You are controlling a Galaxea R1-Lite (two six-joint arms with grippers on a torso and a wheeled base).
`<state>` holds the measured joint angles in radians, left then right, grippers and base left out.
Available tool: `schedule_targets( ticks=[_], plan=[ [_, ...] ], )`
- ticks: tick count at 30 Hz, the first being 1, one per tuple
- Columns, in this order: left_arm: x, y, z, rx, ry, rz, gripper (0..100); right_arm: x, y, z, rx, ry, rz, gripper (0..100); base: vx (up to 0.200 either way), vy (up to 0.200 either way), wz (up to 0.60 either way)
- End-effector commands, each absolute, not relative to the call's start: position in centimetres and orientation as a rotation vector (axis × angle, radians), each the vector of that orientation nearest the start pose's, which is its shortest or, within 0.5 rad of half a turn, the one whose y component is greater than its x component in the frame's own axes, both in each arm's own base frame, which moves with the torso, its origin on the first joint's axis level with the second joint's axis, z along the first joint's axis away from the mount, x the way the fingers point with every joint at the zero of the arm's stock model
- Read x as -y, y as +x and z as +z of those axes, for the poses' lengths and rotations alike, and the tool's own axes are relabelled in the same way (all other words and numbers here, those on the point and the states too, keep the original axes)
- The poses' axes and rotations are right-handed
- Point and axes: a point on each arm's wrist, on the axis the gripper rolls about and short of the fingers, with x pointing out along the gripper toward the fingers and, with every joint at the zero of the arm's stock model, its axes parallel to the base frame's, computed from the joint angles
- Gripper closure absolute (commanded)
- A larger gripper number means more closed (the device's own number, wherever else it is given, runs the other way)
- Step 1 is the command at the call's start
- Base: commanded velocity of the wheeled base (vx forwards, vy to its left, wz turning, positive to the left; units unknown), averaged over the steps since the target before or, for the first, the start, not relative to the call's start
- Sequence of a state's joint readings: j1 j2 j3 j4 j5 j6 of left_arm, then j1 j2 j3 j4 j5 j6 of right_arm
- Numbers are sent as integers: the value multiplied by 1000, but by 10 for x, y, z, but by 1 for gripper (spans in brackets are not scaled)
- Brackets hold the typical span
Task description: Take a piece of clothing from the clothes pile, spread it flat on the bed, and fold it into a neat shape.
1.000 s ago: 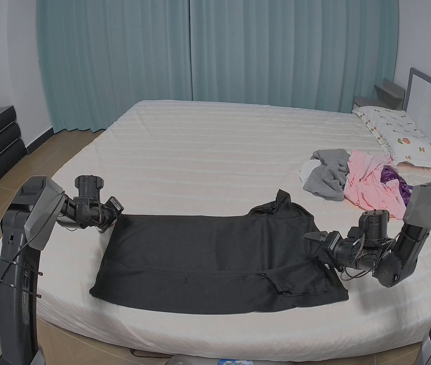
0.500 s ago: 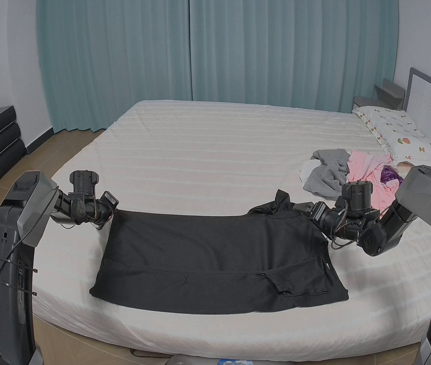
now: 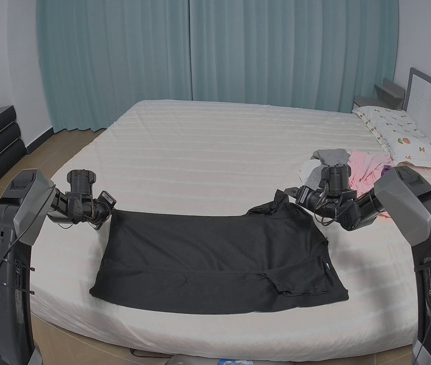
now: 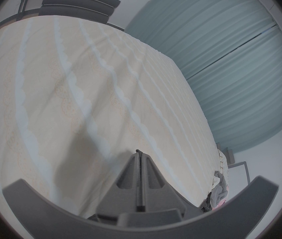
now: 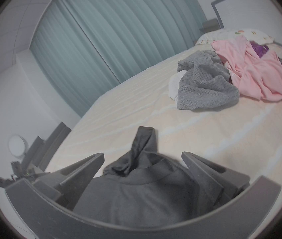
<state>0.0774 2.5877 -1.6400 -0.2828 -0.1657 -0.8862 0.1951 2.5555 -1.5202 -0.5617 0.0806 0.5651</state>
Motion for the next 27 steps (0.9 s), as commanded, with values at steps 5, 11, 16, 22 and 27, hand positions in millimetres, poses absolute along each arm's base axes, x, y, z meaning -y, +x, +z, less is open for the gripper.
schedule_targets(
  ticks=[5, 11, 16, 22, 27],
  plan=[
    [-34, 497, -3, -659, -933, 213, 100, -100, 505, -44, -554, 397, 112, 0, 0, 0, 0],
    [-34, 497, -3, -660, -931, 211, 100, -97, 508, -40, -533, 381, 107, 100, 0, 0, 0],
    [-34, 497, -3, -660, -931, 211, 100, -94, 510, -39, -526, 382, 97, 100, 0, 0, 0],
    [-34, 497, -2, -656, -929, 210, 100, -88, 510, -38, -527, 375, 67, 100, 0, 0, 0],
    [-33, 497, 3, -649, -928, 207, 100, -86, 511, -28, -503, 383, 50, 100, 0, 0, 0]
  ],
)
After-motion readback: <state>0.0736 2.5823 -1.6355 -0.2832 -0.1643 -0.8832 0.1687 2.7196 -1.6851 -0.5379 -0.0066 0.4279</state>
